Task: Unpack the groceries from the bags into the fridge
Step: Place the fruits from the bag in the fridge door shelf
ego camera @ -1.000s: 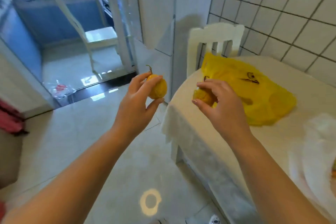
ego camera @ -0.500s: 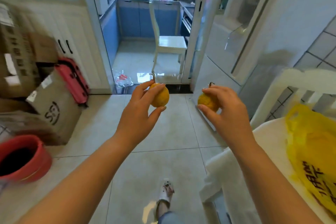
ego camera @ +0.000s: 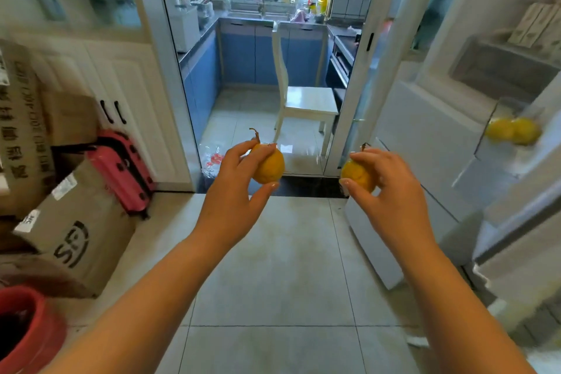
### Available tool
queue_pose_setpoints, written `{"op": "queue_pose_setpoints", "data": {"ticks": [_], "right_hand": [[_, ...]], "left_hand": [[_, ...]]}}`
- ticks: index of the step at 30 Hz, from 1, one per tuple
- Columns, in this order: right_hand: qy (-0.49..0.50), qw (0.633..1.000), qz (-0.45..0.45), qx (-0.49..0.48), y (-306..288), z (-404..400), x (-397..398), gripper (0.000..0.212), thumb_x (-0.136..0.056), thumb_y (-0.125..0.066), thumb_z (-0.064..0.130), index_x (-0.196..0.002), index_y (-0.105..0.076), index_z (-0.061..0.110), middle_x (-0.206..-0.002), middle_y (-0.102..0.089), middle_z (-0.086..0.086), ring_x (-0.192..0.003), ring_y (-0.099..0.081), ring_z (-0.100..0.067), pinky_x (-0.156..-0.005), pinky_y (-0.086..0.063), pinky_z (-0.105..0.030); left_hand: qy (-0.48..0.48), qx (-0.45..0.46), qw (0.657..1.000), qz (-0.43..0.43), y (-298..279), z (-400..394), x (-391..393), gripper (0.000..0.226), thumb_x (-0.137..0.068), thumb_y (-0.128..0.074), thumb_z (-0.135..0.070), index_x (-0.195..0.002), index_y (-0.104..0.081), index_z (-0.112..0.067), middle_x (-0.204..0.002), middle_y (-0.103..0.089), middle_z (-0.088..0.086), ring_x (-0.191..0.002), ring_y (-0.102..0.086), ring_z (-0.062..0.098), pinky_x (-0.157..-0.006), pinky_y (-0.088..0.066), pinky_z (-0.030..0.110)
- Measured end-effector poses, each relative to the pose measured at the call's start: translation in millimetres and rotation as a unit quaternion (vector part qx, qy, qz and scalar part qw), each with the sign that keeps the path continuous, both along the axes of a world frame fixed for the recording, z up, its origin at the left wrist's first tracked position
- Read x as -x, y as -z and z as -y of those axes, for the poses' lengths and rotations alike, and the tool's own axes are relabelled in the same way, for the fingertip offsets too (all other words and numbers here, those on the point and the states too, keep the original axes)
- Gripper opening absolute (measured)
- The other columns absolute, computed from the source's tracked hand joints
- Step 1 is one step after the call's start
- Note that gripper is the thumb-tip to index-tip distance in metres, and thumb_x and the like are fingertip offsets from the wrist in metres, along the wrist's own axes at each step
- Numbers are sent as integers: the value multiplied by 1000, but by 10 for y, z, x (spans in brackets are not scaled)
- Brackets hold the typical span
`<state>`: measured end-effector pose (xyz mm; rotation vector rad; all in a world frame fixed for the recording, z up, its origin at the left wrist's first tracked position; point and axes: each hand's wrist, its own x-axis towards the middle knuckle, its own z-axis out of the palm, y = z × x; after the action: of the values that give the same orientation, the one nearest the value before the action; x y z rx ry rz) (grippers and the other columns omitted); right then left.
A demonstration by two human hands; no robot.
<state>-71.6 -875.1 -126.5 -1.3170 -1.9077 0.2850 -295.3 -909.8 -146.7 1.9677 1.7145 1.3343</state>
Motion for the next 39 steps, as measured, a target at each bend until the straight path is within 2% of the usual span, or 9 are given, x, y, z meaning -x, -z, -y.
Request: {"op": "queue_pose_setpoints", "data": {"ticks": [2,5,9,13,17,21,26,33,39], "right_hand": [[-4,1000,2,-3,-28,-336,76,45,-80,-69,31,-122,-55,25,-127,-52,2,-108,-40,-2,-86,-35,-14],[-3,1000,4,-3,-24,-805,157,45,-80,-69,31,-122,-54,27,-127,-51,2,-108,-40,-2,-89,-38,-20],[24,999,22,-10,38,-1465,247,45,-80,-68,33,-122,-53,30,-126,-51,3,-107,-40,-2,-88,-37,-21],[78,996,30,-19,70,-2157,320,46,-80,-67,35,-123,-52,30,-127,-50,1,-107,-39,-3,-89,-39,-24],[150,988,44,-4,9,-2763,375,46,-81,-66,35,-124,-52,26,-125,-51,0,-106,-42,-6,-90,-42,-28],[223,974,41,-6,-87,-3203,358,48,-80,-62,40,-123,-53,23,-123,-52,-1,-105,-43,-7,-88,-41,-29],[308,951,34,17,-50,-3480,136,47,-80,-63,40,-124,-54,23,-125,-51,2,-107,-40,-3,-85,-31,-10],[403,915,-1,-19,-34,-3753,-526,41,-82,-66,31,-121,-56,23,-123,-49,6,-106,-38,5,-87,-34,-11],[447,893,11,-56,-148,-4001,-1169,41,-80,-60,42,-118,-56,26,-117,-46,13,-104,-37,8,-85,-33,-7]], "left_hand": [[-5,2,1000,9,-7,-317,79,54,-84,-63,-27,-133,-41,-30,-144,-33,0,-127,-38,18,-96,-38,22],[3,-7,1000,21,15,-804,183,53,-84,-64,-23,-129,-39,-36,-143,-34,0,-126,-36,15,-91,-30,9],[36,-7,999,36,116,-1558,282,55,-84,-65,-25,-127,-36,-41,-144,-32,-3,-123,-36,10,-91,-38,15],[89,-26,995,34,179,-2494,351,58,-82,-67,-25,-125,-31,-45,-144,-34,0,-120,-37,10,-93,-40,22],[153,-47,987,4,120,-3457,374,62,-81,-70,-20,-126,-32,-41,-141,-39,4,-118,-36,9,-85,-31,9],[248,-48,968,-11,20,-4297,273,65,-79,-72,-15,-128,-34,-37,-140,-41,10,-119,-37,14,-87,-33,12],[348,-21,937,-11,43,-5007,-193,61,-82,-69,-21,-127,-34,-42,-141,-37,3,-118,-37,11,-89,-41,24],[478,-1,878,-10,42,-5535,-1103,60,-83,-67,-23,-129,-35,-44,-142,-32,-5,-121,-37,9,-96,-40,24],[545,-23,838,1,-140,-5934,-2036,59,-83,-67,-25,-129,-35,-46,-138,-31,-15,-123,-35,6,-99,-43,27]]}}
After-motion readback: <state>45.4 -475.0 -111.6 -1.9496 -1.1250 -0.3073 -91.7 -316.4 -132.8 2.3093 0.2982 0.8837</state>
